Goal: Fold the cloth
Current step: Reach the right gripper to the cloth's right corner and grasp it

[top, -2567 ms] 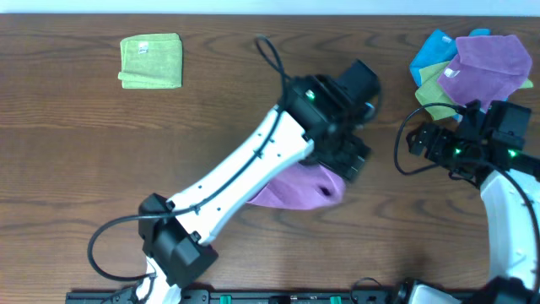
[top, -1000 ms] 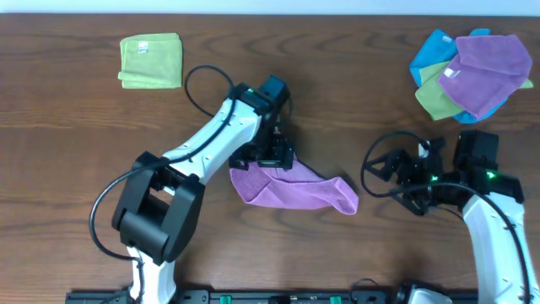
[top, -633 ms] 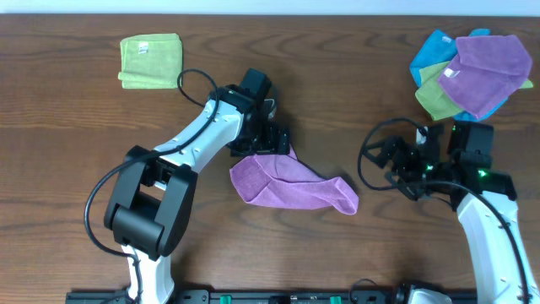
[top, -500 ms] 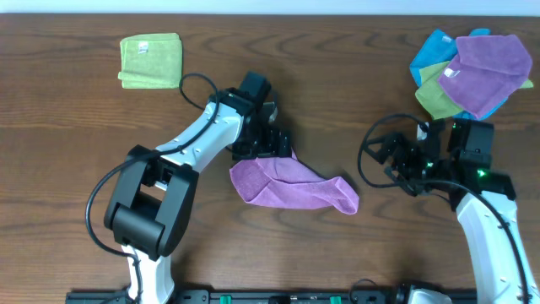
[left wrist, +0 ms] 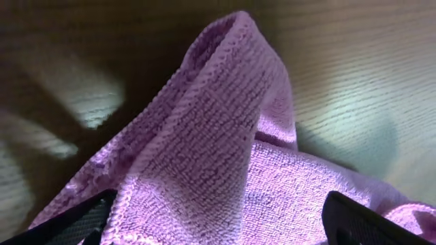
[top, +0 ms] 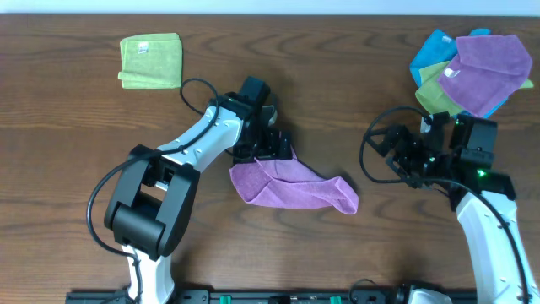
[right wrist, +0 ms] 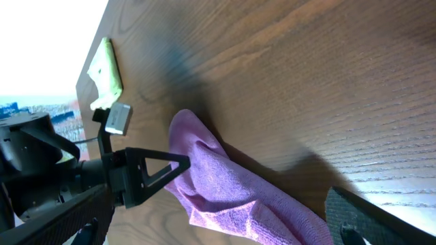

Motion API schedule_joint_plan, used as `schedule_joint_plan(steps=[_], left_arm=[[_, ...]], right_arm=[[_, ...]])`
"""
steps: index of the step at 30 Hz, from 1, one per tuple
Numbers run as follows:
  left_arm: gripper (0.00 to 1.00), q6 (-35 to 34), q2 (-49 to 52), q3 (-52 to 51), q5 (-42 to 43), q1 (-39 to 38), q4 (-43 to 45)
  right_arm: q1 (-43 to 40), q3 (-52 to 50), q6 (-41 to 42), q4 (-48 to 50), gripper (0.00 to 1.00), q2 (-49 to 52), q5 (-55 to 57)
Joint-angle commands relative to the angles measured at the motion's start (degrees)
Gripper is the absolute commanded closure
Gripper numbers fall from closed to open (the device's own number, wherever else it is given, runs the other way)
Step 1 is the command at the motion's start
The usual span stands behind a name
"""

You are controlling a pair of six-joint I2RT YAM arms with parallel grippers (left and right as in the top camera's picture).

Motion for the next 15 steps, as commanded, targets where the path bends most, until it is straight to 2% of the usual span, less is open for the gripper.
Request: schedule_joint_plan(steps=[1,3,4,5,7,10,15], left_arm=[[0.0,-0.3,-0.4,-0.9,-2.5,0.1,-0.2],[0.23,-0.3,-0.4,-1.0,-2.3,0.1,-0.3],[0.79,-1.0,-0.4,-1.0,-2.4,0.1,-0.2],[0.83,-1.4,-0.4,-1.0,-2.3,0.1,-0.2],[0.8,-1.9,-0.4,-1.0,-2.4,0.1,-0.2],[0.94,-3.0,-0.4,-1.0,-2.3,0.1,-0.1],[0.94,-3.1,-0.4,-1.0,-2.3,0.1,0.0]], right_arm=[[0.5,0.0,0.5,0.2,0.01,-0.3,-0.4],[0.5,0.0,0.5,0.2,0.01,-0.3,-0.4],[0.5,0.0,0.5,0.2,0.01,-0.3,-0.4],[0.5,0.0,0.5,0.2,0.01,-0.3,-0.4],[0.5,0.0,0.5,0.2,0.01,-0.3,-0.4],[0.5,0.0,0.5,0.2,0.01,-0.3,-0.4],[0.5,0.0,0.4,0.2,0.01,-0.3,-0.4]])
